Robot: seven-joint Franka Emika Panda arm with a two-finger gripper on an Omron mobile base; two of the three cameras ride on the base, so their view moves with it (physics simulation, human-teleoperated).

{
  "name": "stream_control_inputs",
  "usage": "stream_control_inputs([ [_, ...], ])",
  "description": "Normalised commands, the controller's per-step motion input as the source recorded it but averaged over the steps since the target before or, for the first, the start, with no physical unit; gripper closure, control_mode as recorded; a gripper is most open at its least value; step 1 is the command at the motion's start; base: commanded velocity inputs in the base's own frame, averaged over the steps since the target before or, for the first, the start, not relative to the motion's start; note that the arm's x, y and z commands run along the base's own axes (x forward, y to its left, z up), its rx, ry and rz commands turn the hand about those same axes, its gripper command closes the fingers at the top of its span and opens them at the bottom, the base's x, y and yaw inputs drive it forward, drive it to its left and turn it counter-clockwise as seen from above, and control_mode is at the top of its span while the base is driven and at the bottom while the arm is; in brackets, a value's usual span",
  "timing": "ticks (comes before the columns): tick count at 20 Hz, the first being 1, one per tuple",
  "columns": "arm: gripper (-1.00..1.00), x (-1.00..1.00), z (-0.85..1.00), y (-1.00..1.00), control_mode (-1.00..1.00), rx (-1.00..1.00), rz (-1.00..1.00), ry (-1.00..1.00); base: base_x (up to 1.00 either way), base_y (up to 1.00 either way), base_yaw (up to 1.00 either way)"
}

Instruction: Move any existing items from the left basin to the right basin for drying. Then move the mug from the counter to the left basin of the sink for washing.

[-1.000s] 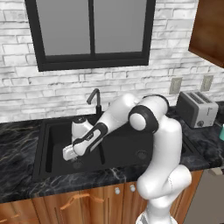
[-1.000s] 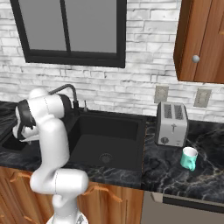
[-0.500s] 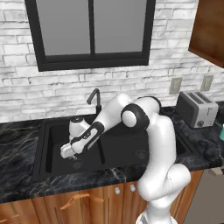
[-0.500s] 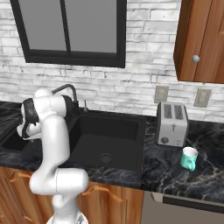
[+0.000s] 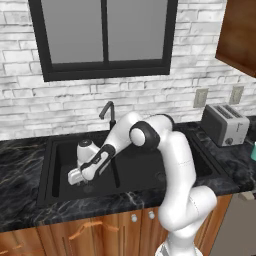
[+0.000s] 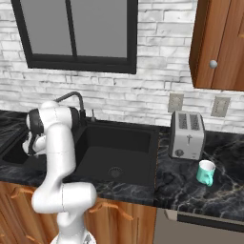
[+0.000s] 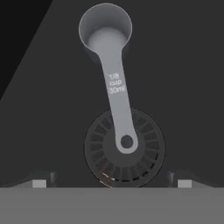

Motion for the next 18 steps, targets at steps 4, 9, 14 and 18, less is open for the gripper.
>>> stream_control_inputs([
  [4, -1.00, 0.31, -0.18, 0.00, -1.00, 0.00, 0.00, -0.03, 0.00, 0.00, 0.00],
  [9, -1.00, 0.35, -0.16, 0.04, -1.00, 0.00, -0.01, 0.00, 0.00, 0.00, 0.00],
  [14, -1.00, 0.34, -0.20, 0.06, -1.00, 0.00, -0.01, 0.00, 0.00, 0.00, 0.00],
  [18, -1.00, 0.24, -0.21, 0.08, -1.00, 0.00, -0.01, 0.00, 0.00, 0.00, 0.00],
])
